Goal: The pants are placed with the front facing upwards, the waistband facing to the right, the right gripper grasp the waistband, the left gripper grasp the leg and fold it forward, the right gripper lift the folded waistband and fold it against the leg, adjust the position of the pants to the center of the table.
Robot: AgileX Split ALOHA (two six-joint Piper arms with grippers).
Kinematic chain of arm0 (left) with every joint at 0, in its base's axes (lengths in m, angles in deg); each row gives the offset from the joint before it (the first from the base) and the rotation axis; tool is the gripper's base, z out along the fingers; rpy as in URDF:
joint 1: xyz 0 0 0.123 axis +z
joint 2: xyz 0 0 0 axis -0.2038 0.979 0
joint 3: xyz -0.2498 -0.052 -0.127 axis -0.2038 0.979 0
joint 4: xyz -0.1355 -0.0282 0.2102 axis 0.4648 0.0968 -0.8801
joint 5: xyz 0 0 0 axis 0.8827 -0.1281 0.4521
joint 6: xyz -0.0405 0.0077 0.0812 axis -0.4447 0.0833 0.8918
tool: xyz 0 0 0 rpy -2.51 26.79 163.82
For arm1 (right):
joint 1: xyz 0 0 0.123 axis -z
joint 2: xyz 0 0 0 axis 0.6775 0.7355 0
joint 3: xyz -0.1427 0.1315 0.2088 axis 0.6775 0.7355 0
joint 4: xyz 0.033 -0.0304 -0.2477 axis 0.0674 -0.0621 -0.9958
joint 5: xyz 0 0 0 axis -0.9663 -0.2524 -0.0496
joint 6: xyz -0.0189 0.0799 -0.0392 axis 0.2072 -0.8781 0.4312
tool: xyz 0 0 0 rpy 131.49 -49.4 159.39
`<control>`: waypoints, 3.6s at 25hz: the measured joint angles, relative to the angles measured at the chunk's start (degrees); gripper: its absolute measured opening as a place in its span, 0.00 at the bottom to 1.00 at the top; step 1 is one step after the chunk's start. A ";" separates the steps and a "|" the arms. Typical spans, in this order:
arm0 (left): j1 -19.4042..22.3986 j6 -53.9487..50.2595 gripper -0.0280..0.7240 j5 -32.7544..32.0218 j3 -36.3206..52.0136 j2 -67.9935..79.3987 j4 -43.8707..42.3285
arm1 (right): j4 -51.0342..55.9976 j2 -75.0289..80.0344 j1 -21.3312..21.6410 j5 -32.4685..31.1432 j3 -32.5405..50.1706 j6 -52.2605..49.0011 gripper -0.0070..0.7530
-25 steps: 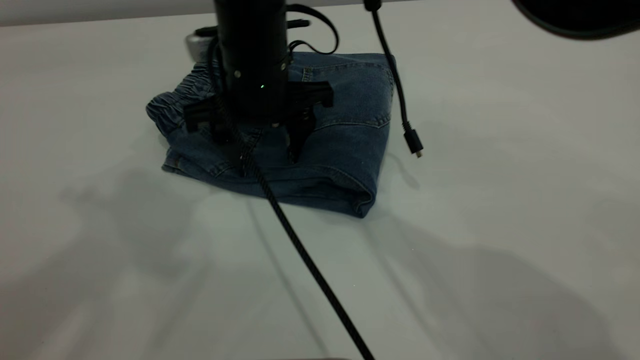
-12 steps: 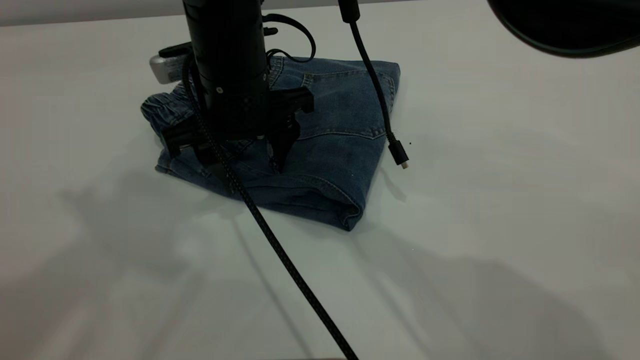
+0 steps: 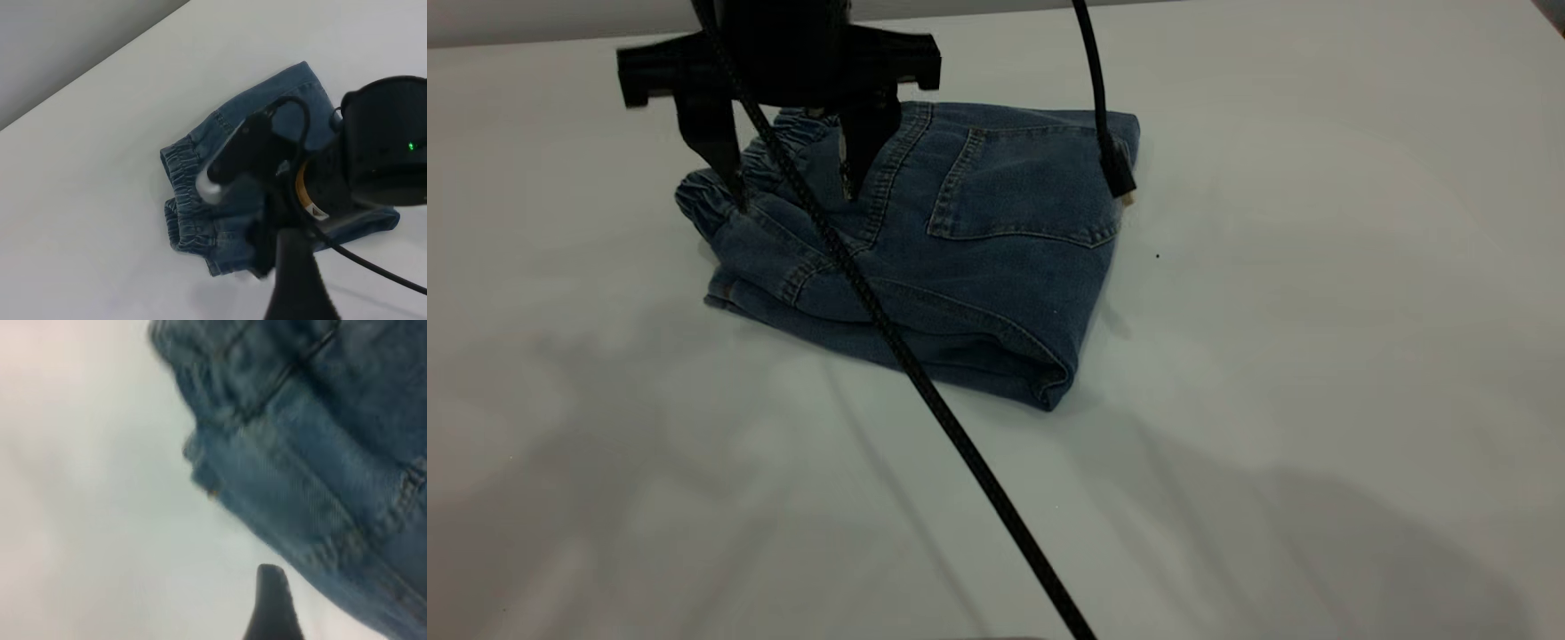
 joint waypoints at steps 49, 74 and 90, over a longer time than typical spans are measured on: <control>0.00 0.00 0.58 0.00 0.00 0.00 -0.31 | -4.94 6.50 0.70 -1.66 -0.53 19.01 0.62; 0.00 -0.35 0.58 -7.62 0.00 -25.32 -0.45 | -2.23 -58.44 0.75 -4.20 10.80 34.14 0.62; 0.00 -13.91 0.58 -7.68 32.51 -41.69 -6.90 | -16.64 -109.24 0.75 -2.00 74.55 20.11 0.62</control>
